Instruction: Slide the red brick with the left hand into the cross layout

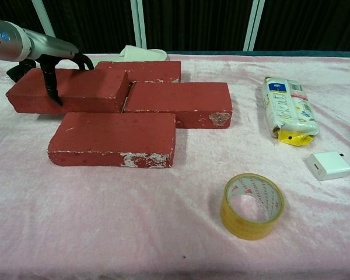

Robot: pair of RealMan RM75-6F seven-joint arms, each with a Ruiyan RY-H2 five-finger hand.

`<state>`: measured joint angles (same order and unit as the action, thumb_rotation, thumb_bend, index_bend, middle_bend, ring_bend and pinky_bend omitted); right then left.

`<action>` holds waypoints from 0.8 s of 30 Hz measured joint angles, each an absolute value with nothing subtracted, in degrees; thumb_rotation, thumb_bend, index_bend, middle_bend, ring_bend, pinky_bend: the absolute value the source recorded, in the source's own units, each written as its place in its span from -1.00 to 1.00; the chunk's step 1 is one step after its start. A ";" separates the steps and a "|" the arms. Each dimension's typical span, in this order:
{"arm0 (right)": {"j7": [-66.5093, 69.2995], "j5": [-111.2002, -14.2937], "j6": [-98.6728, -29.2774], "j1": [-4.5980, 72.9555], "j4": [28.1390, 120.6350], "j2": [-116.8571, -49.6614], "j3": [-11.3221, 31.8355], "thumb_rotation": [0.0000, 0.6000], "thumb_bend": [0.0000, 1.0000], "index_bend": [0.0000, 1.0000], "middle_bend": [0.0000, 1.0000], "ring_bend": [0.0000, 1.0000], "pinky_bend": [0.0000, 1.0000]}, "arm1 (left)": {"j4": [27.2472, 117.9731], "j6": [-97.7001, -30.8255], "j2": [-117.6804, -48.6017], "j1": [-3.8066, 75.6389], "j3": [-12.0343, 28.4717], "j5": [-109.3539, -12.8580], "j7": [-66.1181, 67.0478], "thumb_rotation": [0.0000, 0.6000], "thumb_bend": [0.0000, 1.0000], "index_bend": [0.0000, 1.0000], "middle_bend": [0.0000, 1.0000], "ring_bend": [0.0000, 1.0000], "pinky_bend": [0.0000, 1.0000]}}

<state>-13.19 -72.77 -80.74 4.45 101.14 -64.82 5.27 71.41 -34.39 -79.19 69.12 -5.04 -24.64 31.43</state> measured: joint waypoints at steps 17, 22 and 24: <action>-13.22 -72.63 -80.66 4.49 101.13 -64.81 5.28 1.00 -0.69 -0.85 -0.99 -0.75 -0.60 | 70.85 -34.19 -80.72 70.59 -5.20 -20.92 32.54 1.00 -0.57 -0.57 -0.52 -1.00 -1.00; -13.20 -72.60 -80.58 4.51 101.14 -64.83 5.26 1.00 -0.69 -0.85 -0.99 -0.75 -0.60 | 70.36 -34.49 -81.20 70.85 -5.71 -20.37 33.21 1.00 -0.59 -0.60 -0.53 -1.00 -1.00; -13.19 -72.67 -80.64 4.52 101.14 -64.83 5.27 1.00 -0.69 -0.85 -0.99 -0.75 -0.60 | 70.28 -34.64 -81.35 70.90 -5.89 -20.06 33.40 1.00 -0.63 -0.63 -0.54 -1.00 -1.00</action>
<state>-13.19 -72.67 -80.64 4.52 101.14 -64.83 5.27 70.28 -34.64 -81.35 70.90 -5.89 -20.06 33.40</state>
